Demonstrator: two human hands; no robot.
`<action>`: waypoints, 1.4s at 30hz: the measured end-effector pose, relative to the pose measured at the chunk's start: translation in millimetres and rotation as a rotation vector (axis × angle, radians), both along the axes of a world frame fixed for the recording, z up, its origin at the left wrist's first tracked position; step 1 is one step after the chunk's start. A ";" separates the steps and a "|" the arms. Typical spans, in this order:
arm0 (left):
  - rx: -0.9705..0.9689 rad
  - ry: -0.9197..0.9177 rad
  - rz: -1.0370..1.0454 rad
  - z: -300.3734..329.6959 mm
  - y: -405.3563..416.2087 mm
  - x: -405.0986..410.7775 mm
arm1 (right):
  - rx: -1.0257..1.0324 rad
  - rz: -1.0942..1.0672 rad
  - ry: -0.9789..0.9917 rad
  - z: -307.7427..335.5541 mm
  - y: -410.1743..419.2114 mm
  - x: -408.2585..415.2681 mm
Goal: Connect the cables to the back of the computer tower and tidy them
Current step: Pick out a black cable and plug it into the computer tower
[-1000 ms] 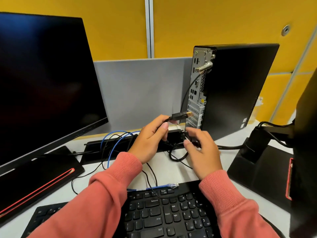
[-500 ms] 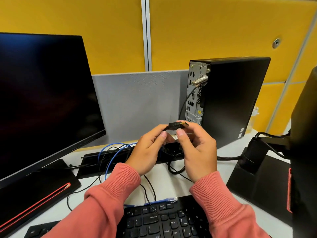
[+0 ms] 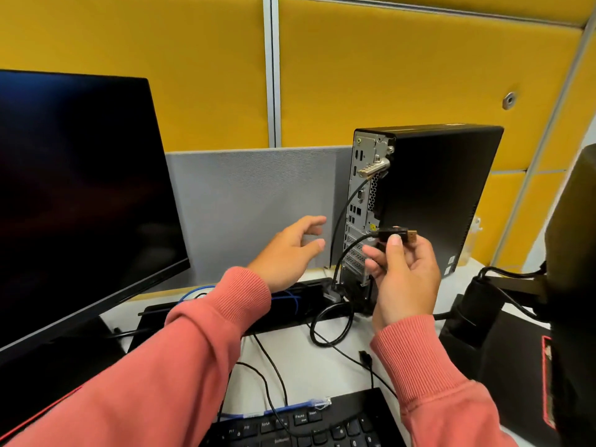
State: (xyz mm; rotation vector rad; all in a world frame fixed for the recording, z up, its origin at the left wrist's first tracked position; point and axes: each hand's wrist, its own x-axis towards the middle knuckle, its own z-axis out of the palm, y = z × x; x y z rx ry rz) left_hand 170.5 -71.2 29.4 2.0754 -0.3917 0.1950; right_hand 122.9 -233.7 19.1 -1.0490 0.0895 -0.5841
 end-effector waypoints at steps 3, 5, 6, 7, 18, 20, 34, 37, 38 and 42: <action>0.028 0.054 -0.036 10.3 -8.6 10.4 | 0.059 0.028 0.017 1.8 0.2 6.0; 0.036 0.082 -0.069 14.4 -13.8 12.3 | 0.060 0.077 0.019 2.0 0.1 9.1; 0.052 0.080 -0.079 14.6 -15.5 12.6 | 0.053 0.111 0.025 1.7 0.0 10.5; 0.066 0.053 -0.080 14.7 -16.8 11.8 | 0.044 0.142 0.031 2.1 0.1 11.5; 0.001 -0.351 -0.015 26.0 -7.5 6.0 | -0.353 0.165 0.024 18.7 15.0 30.6; -0.040 -0.365 0.039 29.3 -6.0 7.6 | -0.404 0.155 0.046 21.0 15.1 30.4; -0.245 -0.107 0.003 44.1 2.1 27.6 | -0.392 -0.371 -0.353 76.2 -0.6 71.1; -0.266 -0.105 -0.016 42.2 1.9 30.5 | -0.601 -0.366 -0.276 76.0 -7.1 86.9; -0.264 -0.107 -0.023 40.9 1.7 31.4 | -0.650 -0.392 -0.264 75.1 -9.1 89.4; -0.278 -0.103 -0.033 40.0 2.7 35.6 | -0.742 -0.473 -0.296 72.8 -14.1 91.7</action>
